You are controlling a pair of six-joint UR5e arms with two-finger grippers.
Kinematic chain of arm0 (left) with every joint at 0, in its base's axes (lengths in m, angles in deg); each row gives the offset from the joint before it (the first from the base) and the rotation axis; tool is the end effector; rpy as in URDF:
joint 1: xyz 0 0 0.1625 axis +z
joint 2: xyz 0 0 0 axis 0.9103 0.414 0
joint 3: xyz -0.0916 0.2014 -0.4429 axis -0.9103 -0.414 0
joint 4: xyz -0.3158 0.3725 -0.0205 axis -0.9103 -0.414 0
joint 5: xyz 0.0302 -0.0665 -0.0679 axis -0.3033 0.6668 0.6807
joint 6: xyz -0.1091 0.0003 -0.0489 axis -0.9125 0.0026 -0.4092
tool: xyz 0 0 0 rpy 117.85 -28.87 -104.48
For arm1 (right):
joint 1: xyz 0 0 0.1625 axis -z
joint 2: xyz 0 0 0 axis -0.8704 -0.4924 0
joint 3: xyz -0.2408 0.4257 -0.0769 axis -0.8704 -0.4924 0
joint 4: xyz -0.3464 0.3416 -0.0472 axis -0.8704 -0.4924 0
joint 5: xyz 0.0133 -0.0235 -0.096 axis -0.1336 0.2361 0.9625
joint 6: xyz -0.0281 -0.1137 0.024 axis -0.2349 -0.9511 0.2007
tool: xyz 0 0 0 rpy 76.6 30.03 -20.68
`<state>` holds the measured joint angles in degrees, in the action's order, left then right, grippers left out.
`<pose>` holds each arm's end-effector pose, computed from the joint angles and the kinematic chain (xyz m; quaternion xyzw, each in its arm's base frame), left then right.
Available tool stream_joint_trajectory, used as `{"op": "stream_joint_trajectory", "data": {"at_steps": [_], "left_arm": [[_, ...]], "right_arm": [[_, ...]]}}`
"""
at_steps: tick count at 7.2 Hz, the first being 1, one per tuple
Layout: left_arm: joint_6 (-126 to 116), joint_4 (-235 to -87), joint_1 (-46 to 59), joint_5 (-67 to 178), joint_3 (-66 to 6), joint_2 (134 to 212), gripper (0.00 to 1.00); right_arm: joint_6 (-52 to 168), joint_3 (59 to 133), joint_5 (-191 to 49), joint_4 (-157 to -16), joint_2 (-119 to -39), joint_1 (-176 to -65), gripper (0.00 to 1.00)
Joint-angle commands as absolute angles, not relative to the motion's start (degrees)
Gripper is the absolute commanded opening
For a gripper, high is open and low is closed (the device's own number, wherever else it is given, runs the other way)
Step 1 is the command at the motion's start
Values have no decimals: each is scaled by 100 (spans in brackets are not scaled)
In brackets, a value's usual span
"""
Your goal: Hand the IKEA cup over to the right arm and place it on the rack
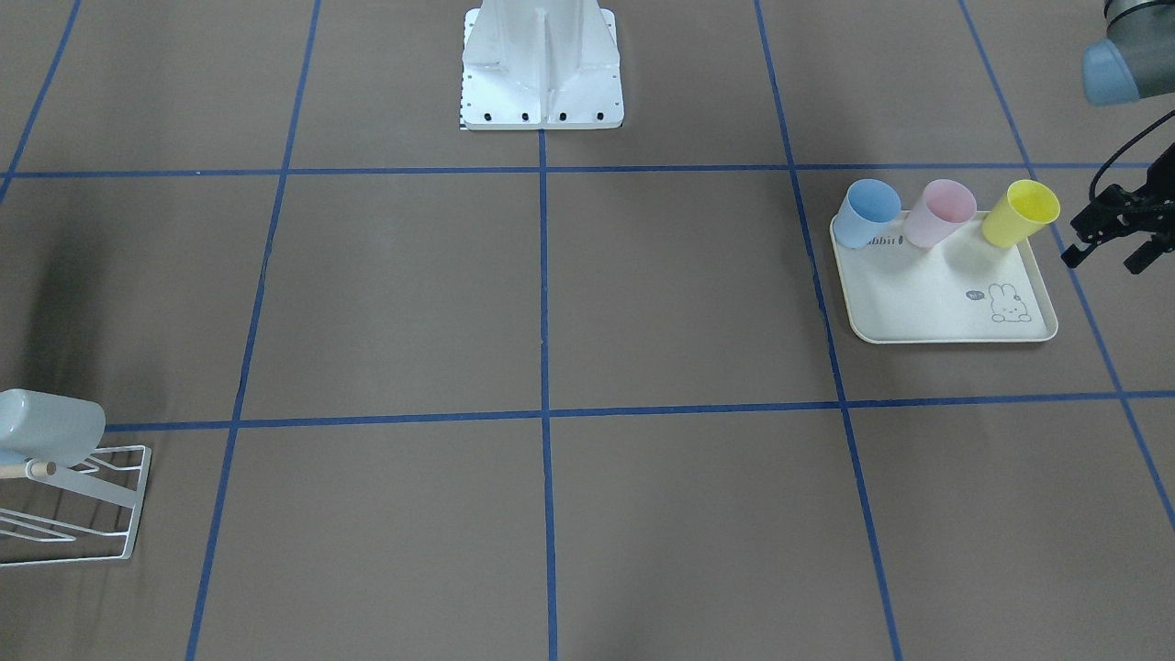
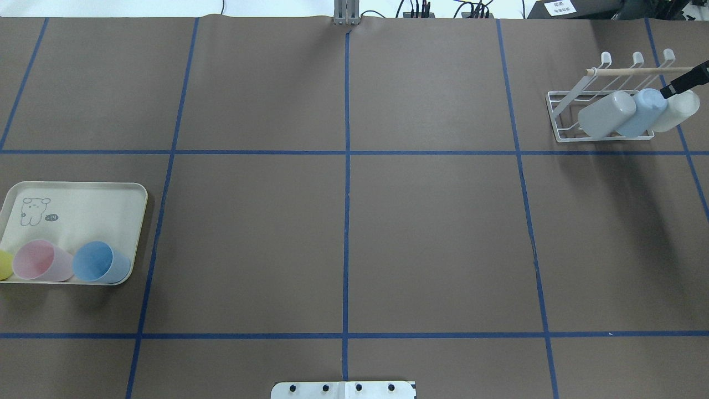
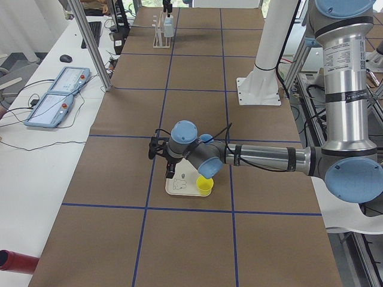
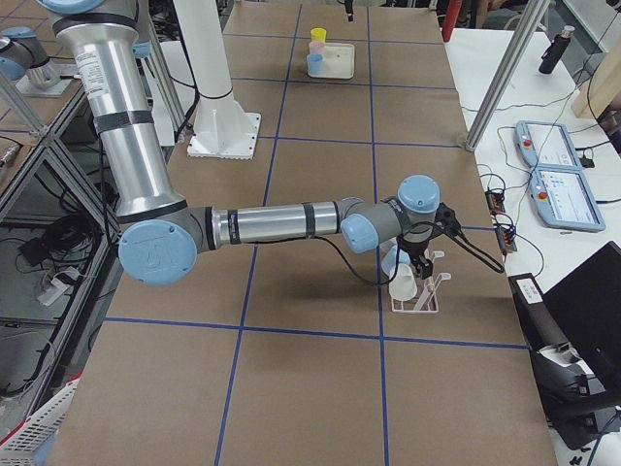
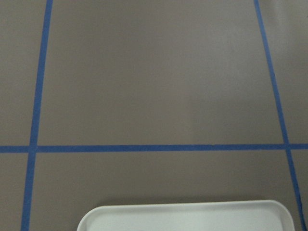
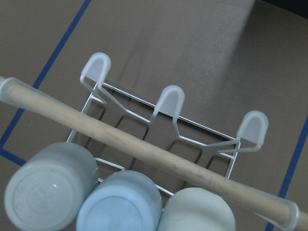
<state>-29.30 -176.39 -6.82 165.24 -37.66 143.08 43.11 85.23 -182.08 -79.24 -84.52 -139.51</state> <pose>0.1042 -0.5073 0.6685 0.1244 0.4437 -0.0452 0.8864 -0.0882 -0.7146 0.6195 0.1761 -0.3887 -0.1618 0.8898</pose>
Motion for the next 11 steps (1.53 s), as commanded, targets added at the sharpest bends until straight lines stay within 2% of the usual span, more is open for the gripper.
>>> {"op": "stream_joint_trajectory", "data": {"at_steps": [1, 4, 7, 9, 10, 11], "left_arm": [[-2676, -17618, -626, 16517, -3966, 13452, 99], [-2684, -17618, -504, 16491, -3897, 13096, 100], [-2772, -17618, 22, 16491, -3853, 13131, 99], [-2763, -17618, 190, 16491, -3669, 13183, 95], [-2772, -17618, 304, 16491, -3590, 13210, 88], [-2772, -17609, 349, 16491, -3554, 13245, 62]], "right_arm": [[4443, 8824, -18298, -7986, -8522, -14021, 99], [5305, 9589, -18316, -7977, -9022, -14022, 99], [5306, 9590, -18508, -7968, -9137, -14013, 99], [5306, 9643, -18588, -7925, -9243, -14013, 99], [5306, 9661, -18745, -7924, -9269, -14013, 99], [5306, 9661, -18764, -7916, -9269, -14013, 99]]}}
